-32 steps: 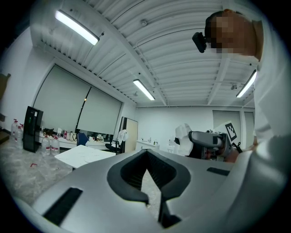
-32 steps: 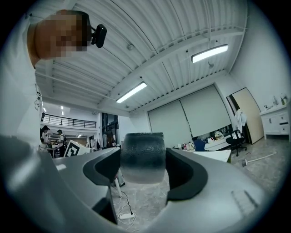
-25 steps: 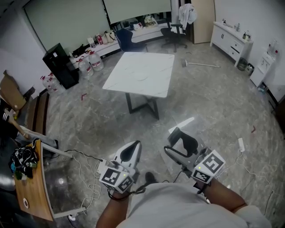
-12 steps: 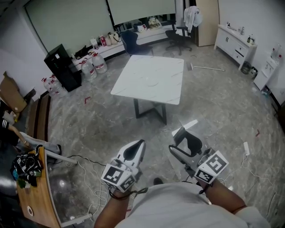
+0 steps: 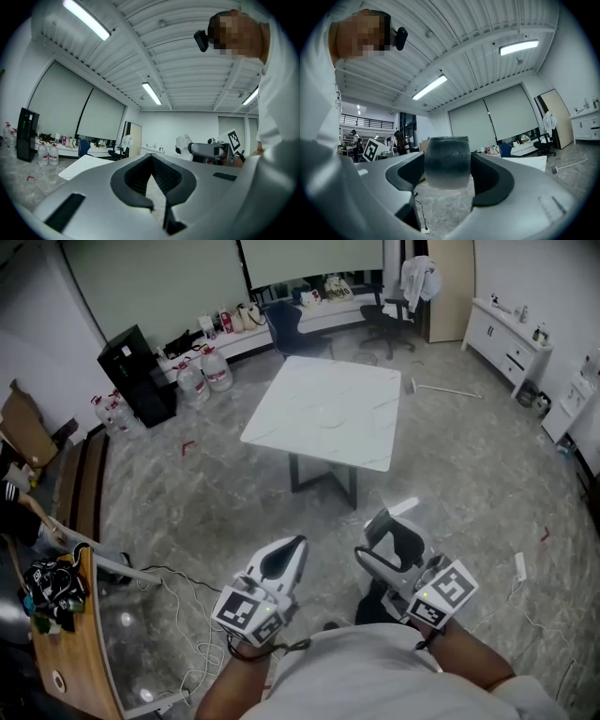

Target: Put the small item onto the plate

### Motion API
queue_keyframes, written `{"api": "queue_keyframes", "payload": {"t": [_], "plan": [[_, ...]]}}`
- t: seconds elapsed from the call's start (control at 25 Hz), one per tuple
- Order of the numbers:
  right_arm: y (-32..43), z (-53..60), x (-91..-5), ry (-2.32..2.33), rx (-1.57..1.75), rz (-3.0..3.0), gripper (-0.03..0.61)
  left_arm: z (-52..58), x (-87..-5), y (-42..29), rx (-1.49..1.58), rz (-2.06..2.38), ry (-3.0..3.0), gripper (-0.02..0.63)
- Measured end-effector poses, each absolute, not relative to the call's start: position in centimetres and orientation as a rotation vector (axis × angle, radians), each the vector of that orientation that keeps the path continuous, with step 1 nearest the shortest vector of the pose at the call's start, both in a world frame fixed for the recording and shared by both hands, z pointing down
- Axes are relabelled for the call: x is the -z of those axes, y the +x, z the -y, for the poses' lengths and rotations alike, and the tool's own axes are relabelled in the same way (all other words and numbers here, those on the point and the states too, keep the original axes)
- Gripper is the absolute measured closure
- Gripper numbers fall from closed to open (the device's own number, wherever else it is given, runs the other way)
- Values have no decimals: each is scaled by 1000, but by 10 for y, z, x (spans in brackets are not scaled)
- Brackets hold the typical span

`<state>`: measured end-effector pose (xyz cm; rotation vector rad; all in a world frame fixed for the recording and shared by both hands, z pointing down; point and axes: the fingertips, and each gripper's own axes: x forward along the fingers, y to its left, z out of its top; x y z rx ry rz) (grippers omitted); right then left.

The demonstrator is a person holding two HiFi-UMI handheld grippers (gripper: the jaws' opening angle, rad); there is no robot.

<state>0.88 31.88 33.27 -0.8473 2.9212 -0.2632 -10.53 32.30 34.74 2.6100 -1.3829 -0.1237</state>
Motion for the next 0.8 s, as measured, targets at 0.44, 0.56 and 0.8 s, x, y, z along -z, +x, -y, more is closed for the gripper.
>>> {"api": "queue_keyframes", "payload": {"t": [0.44,0.56,0.8], "plan": [[14,-195,-347,-733,292,-2965,276,-213,-361,-107,126,1479,2541,607],[28,-148,-348,-711,301,-2981,276,-167,-361,-90,125,1505,2524,607],[71,-68,-347,-635,281,-3007,276,-86,-356,-41,138,1545,2497,607]]}}
